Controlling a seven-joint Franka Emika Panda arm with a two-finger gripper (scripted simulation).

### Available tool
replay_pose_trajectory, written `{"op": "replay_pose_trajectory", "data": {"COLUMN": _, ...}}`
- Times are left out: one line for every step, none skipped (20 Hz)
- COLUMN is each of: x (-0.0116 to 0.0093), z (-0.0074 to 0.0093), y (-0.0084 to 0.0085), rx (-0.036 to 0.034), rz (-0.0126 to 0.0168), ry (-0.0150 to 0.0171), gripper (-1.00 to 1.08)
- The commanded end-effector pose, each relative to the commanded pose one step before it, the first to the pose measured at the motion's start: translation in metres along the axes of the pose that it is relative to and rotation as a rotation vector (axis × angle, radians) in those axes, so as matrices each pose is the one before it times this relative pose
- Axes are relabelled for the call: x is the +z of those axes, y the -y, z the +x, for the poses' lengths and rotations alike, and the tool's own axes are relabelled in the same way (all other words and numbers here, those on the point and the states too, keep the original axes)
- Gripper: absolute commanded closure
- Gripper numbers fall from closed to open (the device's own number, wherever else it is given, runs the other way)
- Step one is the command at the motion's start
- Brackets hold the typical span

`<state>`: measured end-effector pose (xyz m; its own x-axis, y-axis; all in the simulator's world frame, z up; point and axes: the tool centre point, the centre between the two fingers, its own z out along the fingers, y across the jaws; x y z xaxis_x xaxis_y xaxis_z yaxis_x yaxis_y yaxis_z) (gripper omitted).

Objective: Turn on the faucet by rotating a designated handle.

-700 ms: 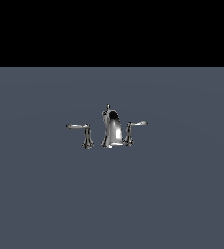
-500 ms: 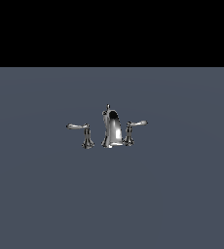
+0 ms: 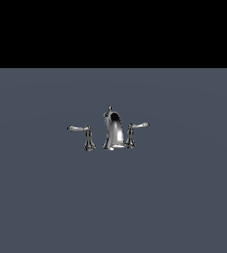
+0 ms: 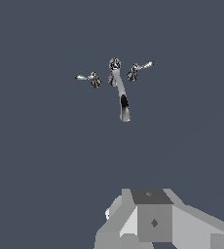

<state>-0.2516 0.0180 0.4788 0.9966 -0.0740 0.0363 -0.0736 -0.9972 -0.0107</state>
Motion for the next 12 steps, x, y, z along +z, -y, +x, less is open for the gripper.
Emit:
{"op": "replay_pose_trajectory", "data": {"x": 0.009, "z": 0.00234, "y": 0.00683, "rx": 0.03234, "rz": -0.00076, "ry": 0.00088, "gripper": 1.08}}
{"op": "replay_pose_trajectory", "data": {"x": 0.00421, "z": 0.00113, "y": 0.00326, "rx": 0.01531, "rz": -0.00033, "ry": 0.00029, "gripper": 1.08}}
{"op": "replay_pose_trajectory", "data": {"x": 0.00451, "z": 0.00121, "y": 0.00349, "rx": 0.01639, "rz": -0.00035, "ry": 0.00031, "gripper": 1.08}}
{"op": "replay_pose_trajectory", "data": {"x": 0.0048, "z": 0.0013, "y": 0.00373, "rx": 0.01745, "rz": -0.00036, "ry": 0.00033, "gripper": 1.08}}
{"op": "replay_pose_trajectory", "data": {"x": 0.0051, "z": 0.00138, "y": 0.00397, "rx": 0.01853, "rz": -0.00038, "ry": 0.00035, "gripper": 1.08}}
{"op": "replay_pose_trajectory", "data": {"x": 0.0054, "z": 0.00147, "y": 0.00421, "rx": 0.01961, "rz": -0.00039, "ry": 0.00037, "gripper": 1.08}}
{"op": "replay_pose_trajectory", "data": {"x": 0.00569, "z": 0.00155, "y": 0.00444, "rx": 0.02065, "rz": -0.0004, "ry": 0.00039, "gripper": 1.08}}
{"op": "replay_pose_trajectory", "data": {"x": 0.00579, "z": 0.00158, "y": 0.00452, "rx": 0.02098, "rz": -0.0004, "ry": 0.0004, "gripper": 1.08}}
{"op": "replay_pose_trajectory", "data": {"x": 0.0058, "z": 0.00159, "y": 0.00454, "rx": 0.02099, "rz": -0.00038, "ry": 0.0004, "gripper": 1.08}}
{"op": "replay_pose_trajectory", "data": {"x": 0.00581, "z": 0.00159, "y": 0.00456, "rx": 0.02102, "rz": -0.00037, "ry": 0.0004, "gripper": 1.08}}
{"op": "replay_pose_trajectory", "data": {"x": 0.00581, "z": 0.0016, "y": 0.00458, "rx": 0.02103, "rz": -0.00036, "ry": 0.00041, "gripper": 1.08}}
{"op": "replay_pose_trajectory", "data": {"x": 0.00582, "z": 0.00161, "y": 0.00459, "rx": 0.02103, "rz": -0.00034, "ry": 0.00041, "gripper": 1.08}}
